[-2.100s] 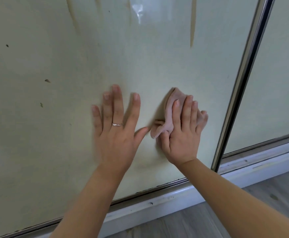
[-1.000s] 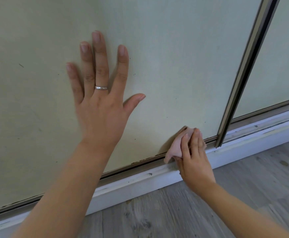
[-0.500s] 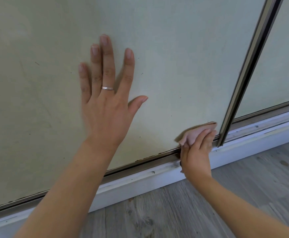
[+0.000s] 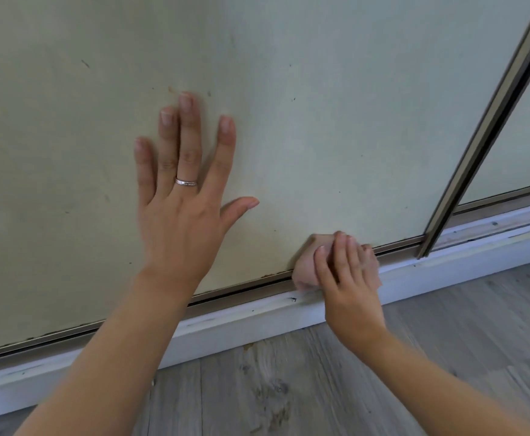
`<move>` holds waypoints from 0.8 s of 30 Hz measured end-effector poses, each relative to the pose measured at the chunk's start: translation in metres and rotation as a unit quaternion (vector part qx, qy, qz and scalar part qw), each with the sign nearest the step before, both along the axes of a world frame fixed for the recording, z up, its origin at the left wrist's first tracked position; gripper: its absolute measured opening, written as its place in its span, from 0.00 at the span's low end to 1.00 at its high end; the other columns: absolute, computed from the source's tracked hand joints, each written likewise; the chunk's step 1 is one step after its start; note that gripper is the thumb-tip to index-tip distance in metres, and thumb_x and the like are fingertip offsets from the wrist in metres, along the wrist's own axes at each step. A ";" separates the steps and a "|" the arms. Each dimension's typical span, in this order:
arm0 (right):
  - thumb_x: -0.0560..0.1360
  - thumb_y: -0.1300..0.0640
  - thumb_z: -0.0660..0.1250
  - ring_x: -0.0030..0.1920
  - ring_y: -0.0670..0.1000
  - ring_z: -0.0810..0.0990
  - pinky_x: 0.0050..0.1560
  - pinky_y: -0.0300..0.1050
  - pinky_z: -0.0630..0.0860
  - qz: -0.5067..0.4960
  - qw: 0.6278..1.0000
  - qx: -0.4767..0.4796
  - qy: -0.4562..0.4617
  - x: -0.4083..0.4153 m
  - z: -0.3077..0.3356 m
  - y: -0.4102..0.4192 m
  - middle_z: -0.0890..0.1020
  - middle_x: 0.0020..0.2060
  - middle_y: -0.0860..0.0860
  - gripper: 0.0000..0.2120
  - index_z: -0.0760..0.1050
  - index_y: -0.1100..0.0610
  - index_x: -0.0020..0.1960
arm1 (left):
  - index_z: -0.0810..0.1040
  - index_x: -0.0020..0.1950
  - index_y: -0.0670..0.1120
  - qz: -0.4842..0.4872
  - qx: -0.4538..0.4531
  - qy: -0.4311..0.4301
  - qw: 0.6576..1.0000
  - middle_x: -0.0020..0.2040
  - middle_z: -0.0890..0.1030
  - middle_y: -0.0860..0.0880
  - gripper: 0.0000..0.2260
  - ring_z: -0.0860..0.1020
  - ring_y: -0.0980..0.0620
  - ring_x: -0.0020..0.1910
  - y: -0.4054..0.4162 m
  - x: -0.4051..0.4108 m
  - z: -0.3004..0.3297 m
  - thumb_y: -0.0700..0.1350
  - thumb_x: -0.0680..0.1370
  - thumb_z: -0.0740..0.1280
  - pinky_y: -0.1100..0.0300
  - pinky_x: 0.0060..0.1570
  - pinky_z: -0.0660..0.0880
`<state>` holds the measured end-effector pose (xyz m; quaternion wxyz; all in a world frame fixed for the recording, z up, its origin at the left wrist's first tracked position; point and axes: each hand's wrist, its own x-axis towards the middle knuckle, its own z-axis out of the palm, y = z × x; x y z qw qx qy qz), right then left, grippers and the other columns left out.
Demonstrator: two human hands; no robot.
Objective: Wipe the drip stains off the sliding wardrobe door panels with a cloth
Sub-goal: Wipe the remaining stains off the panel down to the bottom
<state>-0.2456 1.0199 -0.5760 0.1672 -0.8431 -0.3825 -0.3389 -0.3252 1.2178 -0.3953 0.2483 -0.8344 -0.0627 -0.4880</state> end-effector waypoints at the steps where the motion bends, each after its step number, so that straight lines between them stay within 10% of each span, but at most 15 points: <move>1: 0.70 0.67 0.51 0.78 0.59 0.45 0.71 0.66 0.54 0.051 0.998 -0.023 -0.029 -0.007 -0.003 0.013 0.53 0.76 0.62 0.32 0.56 0.61 0.75 | 0.57 0.75 0.43 0.003 0.002 0.001 1.000 0.71 0.58 0.35 0.36 0.53 0.37 0.70 0.000 -0.001 -0.001 0.65 0.76 0.58 0.47 0.72 0.46; 16: 0.71 0.64 0.52 0.78 0.50 0.45 0.75 0.58 0.47 0.147 0.979 -0.084 -0.113 0.004 -0.004 0.014 0.43 0.79 0.50 0.39 0.44 0.54 0.80 | 0.57 0.75 0.43 0.002 -0.016 0.013 1.000 0.70 0.62 0.31 0.36 0.53 0.37 0.70 -0.003 -0.003 0.002 0.64 0.76 0.60 0.49 0.72 0.43; 24: 0.67 0.66 0.48 0.78 0.55 0.43 0.74 0.58 0.45 0.025 0.996 -0.076 -0.043 0.031 -0.008 -0.054 0.42 0.79 0.54 0.40 0.47 0.54 0.79 | 0.57 0.75 0.43 0.000 -0.023 0.006 1.000 0.70 0.61 0.32 0.35 0.52 0.36 0.70 -0.005 -0.001 0.001 0.64 0.76 0.60 0.50 0.72 0.42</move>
